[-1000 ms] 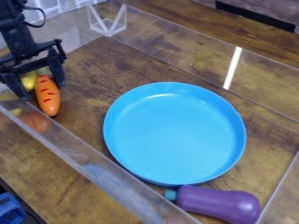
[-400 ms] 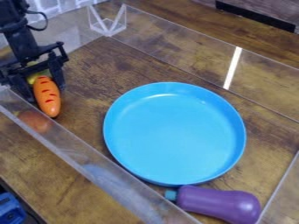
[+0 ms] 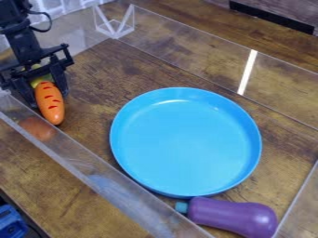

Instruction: Put the carrot on the blue tray

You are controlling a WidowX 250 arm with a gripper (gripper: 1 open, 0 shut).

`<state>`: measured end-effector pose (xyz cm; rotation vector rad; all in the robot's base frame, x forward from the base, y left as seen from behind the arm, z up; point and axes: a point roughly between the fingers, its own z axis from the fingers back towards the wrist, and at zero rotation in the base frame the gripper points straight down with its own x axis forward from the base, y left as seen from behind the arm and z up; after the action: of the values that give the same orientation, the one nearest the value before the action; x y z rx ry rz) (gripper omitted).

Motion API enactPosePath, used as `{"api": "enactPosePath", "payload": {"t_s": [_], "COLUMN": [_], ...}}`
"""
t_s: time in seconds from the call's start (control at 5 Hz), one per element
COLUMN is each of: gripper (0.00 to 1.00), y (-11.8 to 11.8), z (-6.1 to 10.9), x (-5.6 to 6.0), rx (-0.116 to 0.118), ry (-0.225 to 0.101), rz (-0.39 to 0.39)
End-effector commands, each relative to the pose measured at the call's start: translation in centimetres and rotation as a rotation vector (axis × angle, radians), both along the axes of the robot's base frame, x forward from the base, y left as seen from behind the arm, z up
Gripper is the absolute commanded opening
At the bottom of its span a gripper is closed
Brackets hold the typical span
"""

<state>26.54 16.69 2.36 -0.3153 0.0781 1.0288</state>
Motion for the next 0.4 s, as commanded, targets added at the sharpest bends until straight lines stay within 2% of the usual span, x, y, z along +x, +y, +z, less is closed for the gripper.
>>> {"api": "enactPosePath", "payload": {"t_s": [0.0,0.2], "gripper": [0.0,0.0], "y": [0.06,-0.6], "z": [3.43,4.38], "x": [1.61,1.97], "rx": [0.058,0.051], "ry": [-0.086,-0.098], "rz": [-0.047,-0.078]}}
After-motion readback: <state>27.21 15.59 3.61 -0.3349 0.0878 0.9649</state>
